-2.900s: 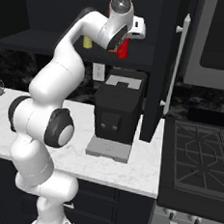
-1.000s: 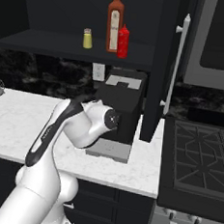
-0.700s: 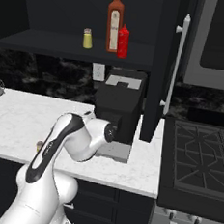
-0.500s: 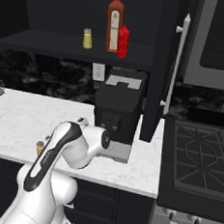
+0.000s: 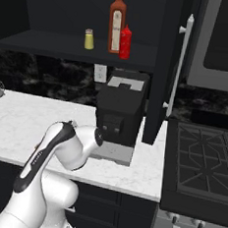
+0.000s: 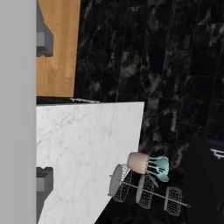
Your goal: Put the shaker and condiment bottle from the counter next to their counterparts in the cabinet.
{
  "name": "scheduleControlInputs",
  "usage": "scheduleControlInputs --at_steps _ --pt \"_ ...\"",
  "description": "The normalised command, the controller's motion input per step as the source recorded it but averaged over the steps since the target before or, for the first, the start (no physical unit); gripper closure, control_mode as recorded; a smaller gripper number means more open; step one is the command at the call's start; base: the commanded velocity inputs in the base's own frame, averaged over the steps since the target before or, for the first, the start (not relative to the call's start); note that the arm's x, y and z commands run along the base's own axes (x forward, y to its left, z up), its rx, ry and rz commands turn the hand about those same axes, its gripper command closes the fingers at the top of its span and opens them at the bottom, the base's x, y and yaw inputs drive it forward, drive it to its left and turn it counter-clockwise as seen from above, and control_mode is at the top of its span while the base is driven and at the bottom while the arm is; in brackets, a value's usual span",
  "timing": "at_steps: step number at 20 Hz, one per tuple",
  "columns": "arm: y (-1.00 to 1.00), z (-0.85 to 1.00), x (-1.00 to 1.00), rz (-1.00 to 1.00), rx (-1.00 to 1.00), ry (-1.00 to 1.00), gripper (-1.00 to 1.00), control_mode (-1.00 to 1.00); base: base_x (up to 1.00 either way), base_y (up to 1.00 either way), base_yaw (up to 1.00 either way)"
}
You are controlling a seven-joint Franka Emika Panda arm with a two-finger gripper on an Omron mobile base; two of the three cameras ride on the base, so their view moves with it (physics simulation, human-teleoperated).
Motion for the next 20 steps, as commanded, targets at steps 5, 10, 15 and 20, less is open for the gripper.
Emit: scheduleControlInputs --at_steps 5,10,15,20 --pt "0.30 -0.37 -0.11 0.07 0.00 0.00 -1.00 -1.00 0.00 0.00 0.00" --pt "0.09 -0.23 -0.05 0.00 0.00 0.00 -1.00 -1.00 0.00 0.00 0.00" --pt "0.06 -0.21 -0.08 0.00 -0.06 0.00 -1.00 -1.00 0.00 0.00 0.00" --pt "0.24 -0.24 -0.12 0.00 -0.08 0.00 -1.00 -1.00 0.00 0.00 0.00"
